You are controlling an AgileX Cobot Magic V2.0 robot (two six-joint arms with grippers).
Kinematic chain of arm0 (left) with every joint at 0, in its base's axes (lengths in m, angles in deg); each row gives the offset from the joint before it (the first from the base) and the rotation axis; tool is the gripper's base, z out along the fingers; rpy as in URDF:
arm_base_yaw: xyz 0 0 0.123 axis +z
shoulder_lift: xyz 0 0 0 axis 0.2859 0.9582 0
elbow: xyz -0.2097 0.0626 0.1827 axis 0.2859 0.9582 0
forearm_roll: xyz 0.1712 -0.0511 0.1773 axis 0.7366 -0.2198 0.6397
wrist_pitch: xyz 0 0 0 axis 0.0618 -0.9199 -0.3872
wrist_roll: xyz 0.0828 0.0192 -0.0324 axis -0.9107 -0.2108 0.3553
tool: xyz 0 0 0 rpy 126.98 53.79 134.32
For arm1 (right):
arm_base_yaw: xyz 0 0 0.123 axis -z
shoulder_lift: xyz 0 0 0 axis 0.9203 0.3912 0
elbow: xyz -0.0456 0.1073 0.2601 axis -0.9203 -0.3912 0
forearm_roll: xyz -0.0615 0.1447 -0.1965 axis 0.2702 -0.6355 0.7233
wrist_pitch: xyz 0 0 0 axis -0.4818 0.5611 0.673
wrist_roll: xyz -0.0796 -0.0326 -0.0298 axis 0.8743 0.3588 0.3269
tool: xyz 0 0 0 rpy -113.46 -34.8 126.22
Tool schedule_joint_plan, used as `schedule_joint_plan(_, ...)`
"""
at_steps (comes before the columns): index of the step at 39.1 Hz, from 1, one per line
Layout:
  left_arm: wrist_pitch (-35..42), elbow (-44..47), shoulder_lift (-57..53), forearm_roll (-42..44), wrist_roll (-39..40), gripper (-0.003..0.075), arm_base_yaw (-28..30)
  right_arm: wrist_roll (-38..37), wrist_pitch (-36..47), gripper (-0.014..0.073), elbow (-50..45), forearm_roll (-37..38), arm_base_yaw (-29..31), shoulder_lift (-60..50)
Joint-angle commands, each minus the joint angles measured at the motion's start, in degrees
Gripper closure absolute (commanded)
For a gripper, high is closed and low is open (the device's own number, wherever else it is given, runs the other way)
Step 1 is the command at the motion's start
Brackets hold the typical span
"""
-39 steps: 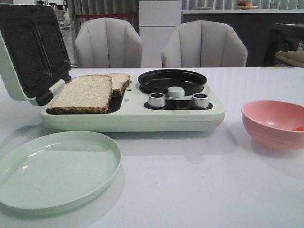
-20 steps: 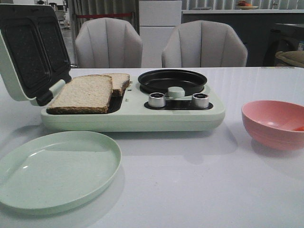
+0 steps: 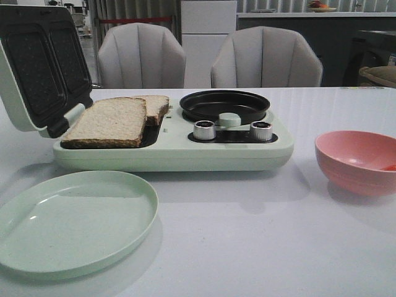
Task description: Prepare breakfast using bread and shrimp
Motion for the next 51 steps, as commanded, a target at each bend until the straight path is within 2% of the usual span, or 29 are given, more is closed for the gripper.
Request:
schedule_joint_plan(1, 5.9, -4.4, 7.7, -0.6, 2.8, 0.0102, -0.5, -0.1, 5.3, 0.0022, 1.5, 0.3, 0.0, -0.7)
schedule_joint_plan(6, 8.5, -8.9, 18.6, -0.9, 2.9, 0.0102, -0.5, -0.1, 5.3, 0.0022, 1.5, 0.3, 0.0, -0.7)
schedule_joint_plan(14, 14.4, -18.1, 34.1, -5.8, 2.9, 0.0102, -0.5, -0.1, 5.3, 0.0022, 1.5, 0.3, 0.0, -0.7)
schedule_joint_plan(19, 14.9, -25.5, 42.9, -7.3, 2.9, 0.0102, -0.4, -0.1, 5.3, 0.0022, 1.5, 0.3, 0.0, -0.7)
schedule_joint_plan(23, 14.9, -30.5, 48.7, -12.2, 2.9, 0.0102, 1.6, -0.1, 5.3, 0.0022, 1.5, 0.3, 0.0, -0.7)
schedule_joint_plan(30, 14.6, -38.6, 56.1, -24.1, -0.5, 0.0103, 10.1, -0.1, 5.3, 0.0022, 1.5, 0.3, 0.0, -0.7)
schedule_joint_plan(37, 10.4, -43.8, 60.3, -41.2, -10.3, 0.0103, 23.7, -0.1, 5.3, 0.0022, 1.5, 0.3, 0.0, -0.7)
schedule_joint_plan(41, 4.3, -44.6, 63.2, -55.7, -20.9, 0.0111, 32.4, -0.1, 5.3, 0.0022, 1.5, 0.3, 0.0, -0.7)
schedule_joint_plan(44, -3.1, -44.6, 65.7, -69.3, -31.4, 0.0172, 39.2, -0.1, 5.3, 0.0022, 1.5, 0.3, 0.0, -0.7)
schedule_joint_plan(46, -7.1, -44.6, 67.5, -75.4, -34.6, 0.0223, 42.6, -0.1, 5.3, 0.0022, 1.5, 0.3, 0.0, -0.7)
schedule_joint_plan(48, -9.9, -44.6, 69.5, -79.6, -35.3, 0.0282, 45.5, -0.1, 5.3, 0.0022, 1.5, 0.3, 0.0, -0.7)
schedule_joint_plan(51, -11.8, -44.6, 72.0, -81.4, -35.3, 0.0348, 48.9, -0.1, 5.3, 0.0022, 1.5, 0.3, 0.0, -0.7)
